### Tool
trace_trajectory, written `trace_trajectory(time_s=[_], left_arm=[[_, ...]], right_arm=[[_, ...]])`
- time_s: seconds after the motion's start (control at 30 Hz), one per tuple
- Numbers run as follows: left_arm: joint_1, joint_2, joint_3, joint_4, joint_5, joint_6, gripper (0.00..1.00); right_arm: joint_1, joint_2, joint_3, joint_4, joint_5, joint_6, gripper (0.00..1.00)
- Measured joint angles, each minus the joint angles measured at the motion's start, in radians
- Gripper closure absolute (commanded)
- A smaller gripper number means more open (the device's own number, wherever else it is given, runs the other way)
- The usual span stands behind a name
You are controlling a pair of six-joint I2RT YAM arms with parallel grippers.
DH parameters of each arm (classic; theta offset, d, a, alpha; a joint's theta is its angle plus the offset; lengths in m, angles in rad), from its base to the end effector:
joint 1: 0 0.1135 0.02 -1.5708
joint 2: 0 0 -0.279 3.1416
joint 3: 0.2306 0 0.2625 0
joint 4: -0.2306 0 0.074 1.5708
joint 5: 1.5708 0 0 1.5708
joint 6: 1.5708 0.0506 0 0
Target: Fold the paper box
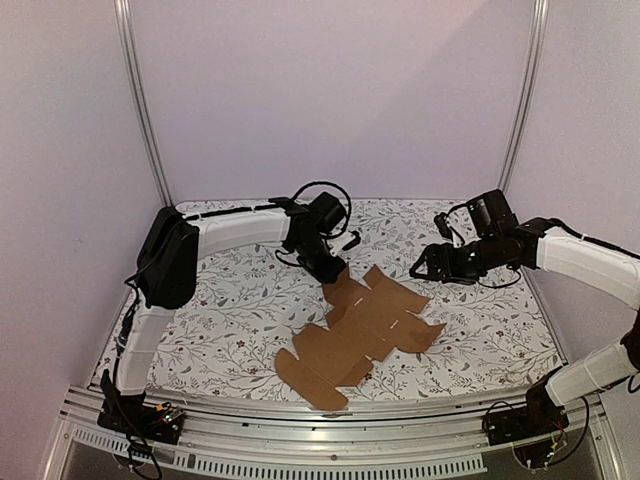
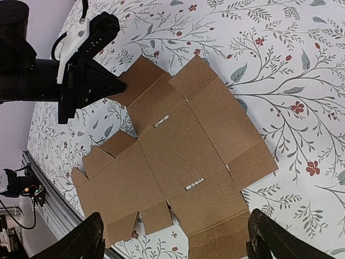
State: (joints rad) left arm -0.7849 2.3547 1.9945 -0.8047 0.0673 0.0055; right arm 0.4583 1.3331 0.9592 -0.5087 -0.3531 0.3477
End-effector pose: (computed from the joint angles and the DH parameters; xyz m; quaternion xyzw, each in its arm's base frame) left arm 0.3700 -0.3745 0.1628 0.3831 0.9009 -0.1070 0.1738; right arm 0.2535 0.1446 0.2533 -0.1104 0.9221 0.2823 0.2407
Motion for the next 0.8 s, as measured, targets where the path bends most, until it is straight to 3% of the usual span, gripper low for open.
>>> trace_trajectory(time_s=[0.3, 0.8], left_arm=[[0.001, -0.130, -0.203, 0.093, -0.012, 0.000, 1.00], [0.001, -0.396, -0.598, 0.490, 0.031, -0.002, 1.00]], right_arm=[[0.000, 0.065, 0.135, -0.068, 0.072, -0.095, 0.13], [0.003, 0.211, 0.275, -0.090, 0.110, -0.237, 0.31]])
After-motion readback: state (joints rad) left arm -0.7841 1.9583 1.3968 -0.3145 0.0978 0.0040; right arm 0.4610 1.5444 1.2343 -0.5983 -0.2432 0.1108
